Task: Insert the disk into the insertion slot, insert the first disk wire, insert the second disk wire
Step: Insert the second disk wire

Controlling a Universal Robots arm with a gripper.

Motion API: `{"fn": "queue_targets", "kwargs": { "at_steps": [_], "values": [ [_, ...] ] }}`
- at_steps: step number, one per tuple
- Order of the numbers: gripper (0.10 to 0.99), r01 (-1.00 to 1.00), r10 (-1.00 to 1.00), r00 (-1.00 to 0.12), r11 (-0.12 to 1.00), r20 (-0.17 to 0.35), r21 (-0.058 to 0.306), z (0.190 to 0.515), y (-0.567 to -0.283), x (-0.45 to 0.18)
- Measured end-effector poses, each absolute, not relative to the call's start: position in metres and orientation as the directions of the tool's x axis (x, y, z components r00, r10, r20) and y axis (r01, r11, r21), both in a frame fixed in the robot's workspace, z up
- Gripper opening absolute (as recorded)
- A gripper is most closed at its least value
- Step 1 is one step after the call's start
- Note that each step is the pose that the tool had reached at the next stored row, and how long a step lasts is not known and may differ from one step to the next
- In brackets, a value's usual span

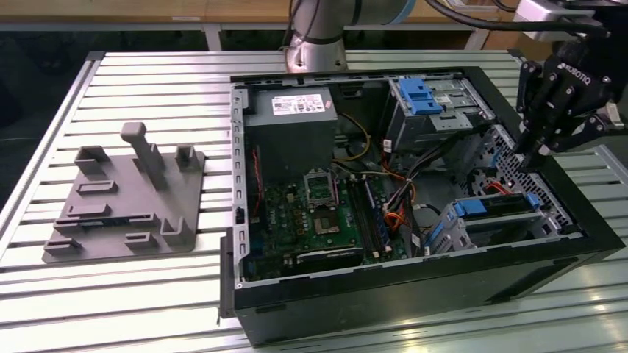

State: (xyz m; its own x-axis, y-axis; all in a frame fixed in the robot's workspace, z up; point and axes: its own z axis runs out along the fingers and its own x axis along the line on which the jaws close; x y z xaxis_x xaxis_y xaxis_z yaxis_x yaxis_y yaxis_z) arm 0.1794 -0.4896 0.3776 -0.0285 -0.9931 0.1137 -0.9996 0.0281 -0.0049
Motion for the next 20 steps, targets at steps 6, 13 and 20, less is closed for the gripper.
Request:
{"fn": "queue_targets", "kwargs": {
  "at_steps": [6, 13, 20],
  "values": [
    [0.302, -1.0, -0.993, -0.027, 0.026, 0.116, -0.005, 0.376, -0.478, 0.179],
    [0.376, -1.0, -0.993, -0.021, 0.02, 0.12, -0.005, 0.375, -0.475, 0.178],
    [0.376, -1.0, -0.983, -0.014, 0.015, 0.181, 0.002, 0.373, -0.474, 0.17]
  ]
}}
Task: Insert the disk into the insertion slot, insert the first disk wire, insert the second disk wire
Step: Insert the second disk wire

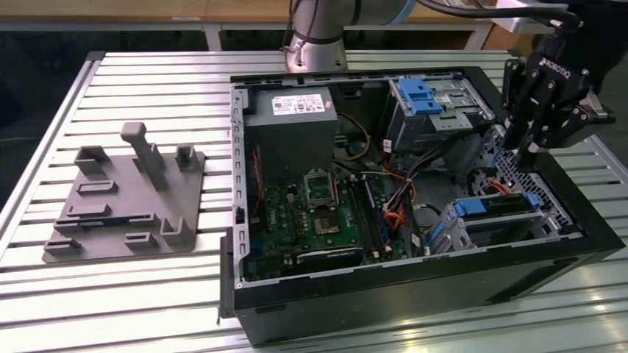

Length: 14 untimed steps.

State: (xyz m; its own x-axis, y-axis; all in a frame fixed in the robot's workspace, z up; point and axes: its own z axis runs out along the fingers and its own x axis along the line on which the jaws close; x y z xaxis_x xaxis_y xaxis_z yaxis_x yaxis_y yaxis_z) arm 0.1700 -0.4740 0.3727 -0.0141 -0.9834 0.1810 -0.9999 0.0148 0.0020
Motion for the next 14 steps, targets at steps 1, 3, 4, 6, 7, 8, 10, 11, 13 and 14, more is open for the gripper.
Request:
{"fn": "queue_targets", "kwargs": {
  "at_steps": [1, 3, 4, 6, 7, 8, 10, 11, 13, 14],
  "values": [
    [0.376, -1.0, -0.982, -0.012, 0.013, 0.189, 0.003, 0.372, -0.474, 0.169],
    [0.376, -1.0, -0.98, -0.008, 0.009, 0.199, 0.004, 0.371, -0.474, 0.166],
    [0.376, -1.0, -0.979, -0.006, 0.007, 0.202, 0.004, 0.37, -0.473, 0.164],
    [0.376, -1.0, -0.978, 0.0, 0.001, 0.21, 0.004, 0.369, -0.473, 0.161],
    [0.376, -1.0, -0.977, 0.003, -0.002, 0.212, 0.004, 0.368, -0.473, 0.159],
    [0.376, -1.0, -0.977, 0.006, -0.005, 0.213, 0.004, 0.367, -0.472, 0.158],
    [0.376, -1.0, -0.977, 0.011, -0.01, 0.213, 0.004, 0.365, -0.471, 0.155],
    [0.376, -1.0, -0.977, 0.014, -0.013, 0.214, 0.004, 0.364, -0.471, 0.153],
    [0.376, -1.0, -0.976, 0.022, -0.021, 0.217, 0.004, 0.363, -0.469, 0.151],
    [0.376, -1.0, -0.975, 0.026, -0.026, 0.219, 0.004, 0.362, -0.468, 0.151]
  ]
}}
